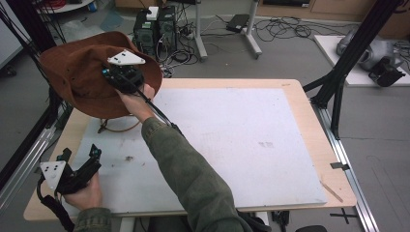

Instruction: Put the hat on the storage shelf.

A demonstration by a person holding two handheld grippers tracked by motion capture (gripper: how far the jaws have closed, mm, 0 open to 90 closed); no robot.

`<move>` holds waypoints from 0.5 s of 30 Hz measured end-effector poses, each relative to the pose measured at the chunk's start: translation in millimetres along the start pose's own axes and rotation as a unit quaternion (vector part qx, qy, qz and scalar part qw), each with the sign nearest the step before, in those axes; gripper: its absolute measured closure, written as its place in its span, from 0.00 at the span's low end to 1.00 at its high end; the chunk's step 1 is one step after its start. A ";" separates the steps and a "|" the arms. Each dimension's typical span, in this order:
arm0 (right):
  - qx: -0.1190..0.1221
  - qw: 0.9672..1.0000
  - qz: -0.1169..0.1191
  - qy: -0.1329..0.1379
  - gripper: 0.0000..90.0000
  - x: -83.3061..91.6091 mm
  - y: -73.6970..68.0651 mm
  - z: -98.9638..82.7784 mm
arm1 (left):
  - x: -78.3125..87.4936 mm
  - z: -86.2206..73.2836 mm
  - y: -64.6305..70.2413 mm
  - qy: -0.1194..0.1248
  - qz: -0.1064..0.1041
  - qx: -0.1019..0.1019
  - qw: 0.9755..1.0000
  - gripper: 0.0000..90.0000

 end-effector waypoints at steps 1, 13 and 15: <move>0.000 1.000 0.000 0.000 0.82 0.0 0.0 0.0 | 0.0 0.1 0.1 0.000 0.000 0.000 1.000 0.18; 0.002 1.000 0.015 -0.016 0.23 6.9 -0.6 3.9 | -0.3 0.4 0.9 0.002 0.000 0.000 1.000 0.18; 0.002 1.000 0.013 -0.015 0.17 8.9 0.0 6.0 | -0.2 0.6 1.0 0.002 0.000 0.000 1.000 0.18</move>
Point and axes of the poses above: each handheld gripper's, and its own axes: x roughly backward along the jaws, z roughly out of its top, y roughly to its right, the point moved 8 cm from there along -x, roughly forward along the jaws, and after that the axes turned 12 degrees about -x, right-handed, at the moved point
